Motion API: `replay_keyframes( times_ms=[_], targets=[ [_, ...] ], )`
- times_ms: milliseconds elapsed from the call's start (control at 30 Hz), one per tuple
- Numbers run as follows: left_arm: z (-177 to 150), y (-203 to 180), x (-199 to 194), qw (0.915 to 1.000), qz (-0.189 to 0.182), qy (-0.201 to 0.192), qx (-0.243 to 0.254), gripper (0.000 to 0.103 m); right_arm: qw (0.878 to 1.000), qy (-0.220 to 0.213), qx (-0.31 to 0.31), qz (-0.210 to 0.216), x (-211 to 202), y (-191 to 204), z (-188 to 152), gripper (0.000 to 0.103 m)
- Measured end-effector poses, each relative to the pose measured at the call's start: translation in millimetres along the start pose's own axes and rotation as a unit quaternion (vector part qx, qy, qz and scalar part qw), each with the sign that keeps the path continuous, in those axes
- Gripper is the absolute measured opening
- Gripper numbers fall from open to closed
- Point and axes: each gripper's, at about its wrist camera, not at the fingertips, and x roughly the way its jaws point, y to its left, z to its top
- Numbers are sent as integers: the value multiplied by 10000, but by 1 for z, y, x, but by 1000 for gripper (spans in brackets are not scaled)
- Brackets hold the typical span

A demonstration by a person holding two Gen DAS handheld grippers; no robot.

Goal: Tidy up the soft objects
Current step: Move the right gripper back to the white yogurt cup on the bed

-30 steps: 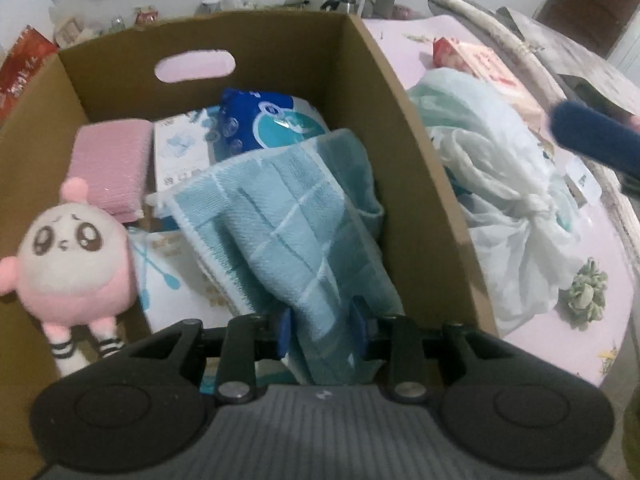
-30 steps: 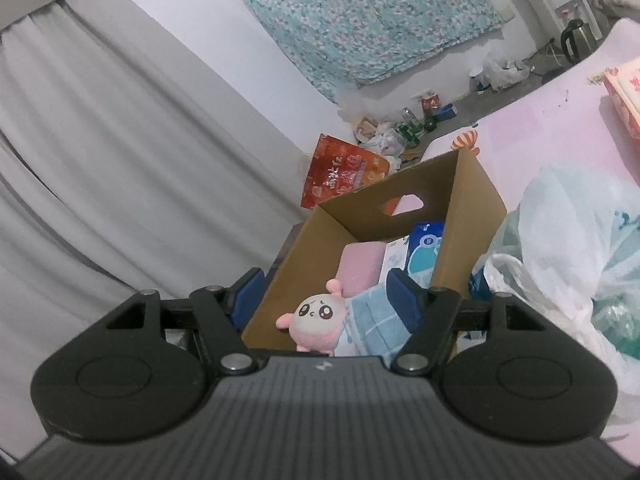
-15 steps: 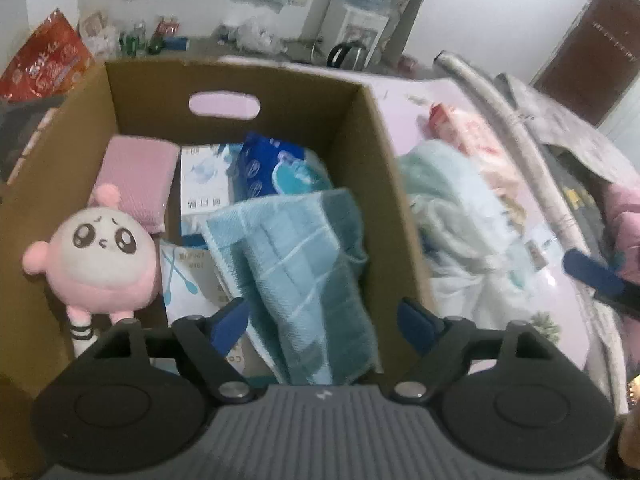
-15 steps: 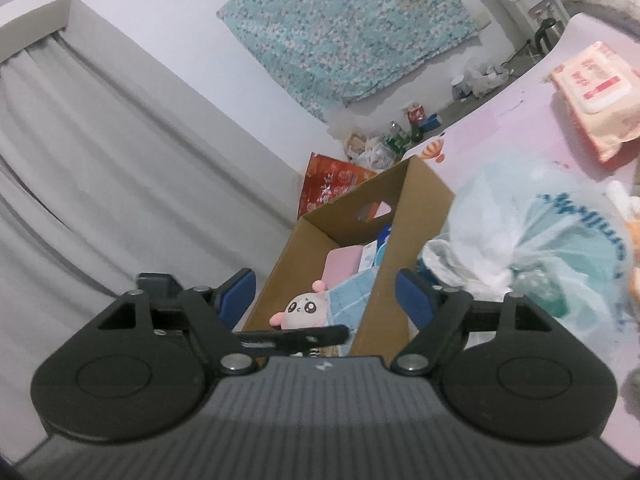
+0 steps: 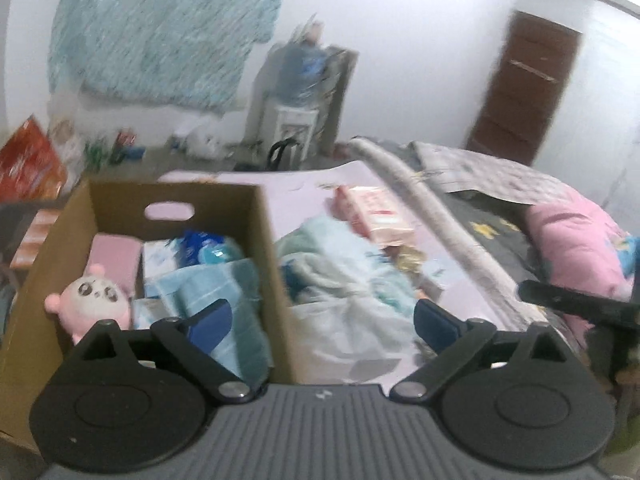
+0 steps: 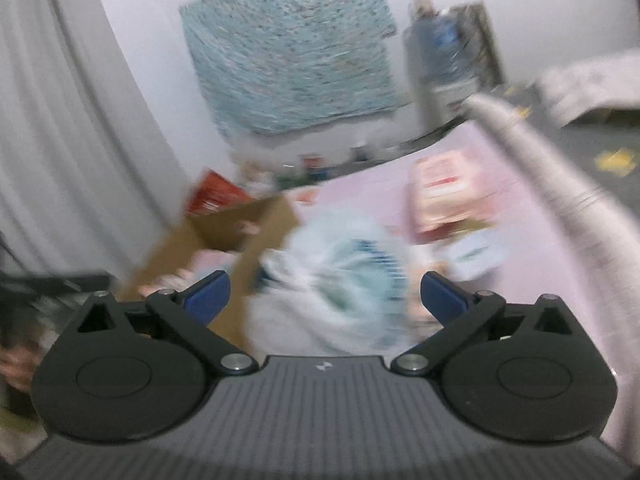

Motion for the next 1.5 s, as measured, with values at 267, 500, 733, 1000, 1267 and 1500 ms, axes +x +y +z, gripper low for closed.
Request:
replay_keyframes(
  times_ms=[267,500,733,1000,1267,1500],
  targets=[
    [-26,-60,-4,9985,-522,-152,62,103,9738,174,-1608,-1602,-28,-5,-27,102],
    [-51,-100,15,9963,-738,-444,-26,103,9711,243,-1762,-1590,-37,-22,-47,102],
    [-67,-131,43,9983,-359,-438,98,103,9731,-80,-1525,-1723,-52,-42,-66,102],
    [-76,-161,69,9982,-196,-192,540,103,9822,-448,-1055,-1491,-61,-68,-75,102],
    [-84,-172,98,9960,159,-152,870,103,9870,-758,-640,-1267,-60,-90,-75,102],
    [-82,-181,117,9919,143,-351,1211,103,9869,-639,-451,-1409,-45,-108,-71,102]
  ],
)
